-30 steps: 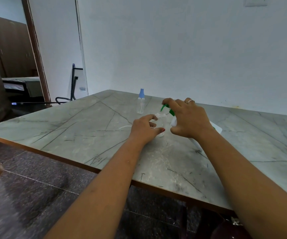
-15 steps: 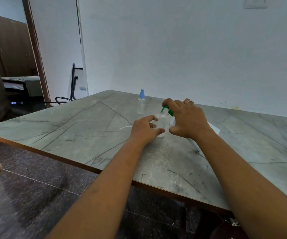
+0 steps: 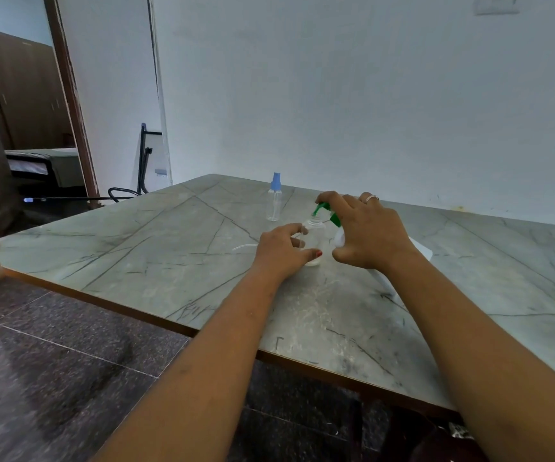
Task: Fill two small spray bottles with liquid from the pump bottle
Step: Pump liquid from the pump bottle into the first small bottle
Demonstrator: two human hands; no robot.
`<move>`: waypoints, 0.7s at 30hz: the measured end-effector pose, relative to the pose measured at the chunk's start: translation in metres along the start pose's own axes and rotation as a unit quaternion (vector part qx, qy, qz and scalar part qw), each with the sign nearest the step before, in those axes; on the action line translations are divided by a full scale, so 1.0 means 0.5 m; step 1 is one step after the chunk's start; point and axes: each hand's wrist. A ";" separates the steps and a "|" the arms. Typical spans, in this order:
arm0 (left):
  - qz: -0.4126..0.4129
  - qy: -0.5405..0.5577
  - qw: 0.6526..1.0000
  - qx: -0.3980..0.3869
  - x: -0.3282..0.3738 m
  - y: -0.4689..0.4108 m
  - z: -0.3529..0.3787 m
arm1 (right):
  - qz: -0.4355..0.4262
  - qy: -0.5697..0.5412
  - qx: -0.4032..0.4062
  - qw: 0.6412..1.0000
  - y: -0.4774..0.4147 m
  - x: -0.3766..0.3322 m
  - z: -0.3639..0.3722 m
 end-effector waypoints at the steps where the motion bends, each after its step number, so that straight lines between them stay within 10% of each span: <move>1: 0.000 -0.001 1.000 -0.001 0.001 0.001 0.001 | 0.003 -0.002 0.003 1.000 -0.001 0.001 0.000; 21: -0.008 0.007 1.000 -0.002 0.002 0.002 -0.002 | -0.002 0.001 0.004 1.000 -0.001 -0.001 0.004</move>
Point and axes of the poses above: each hand's wrist, its own y-axis away from the middle knuckle, its own z-axis out of the palm, x = y × z, and after that the axes turned 10 degrees about y, right-handed
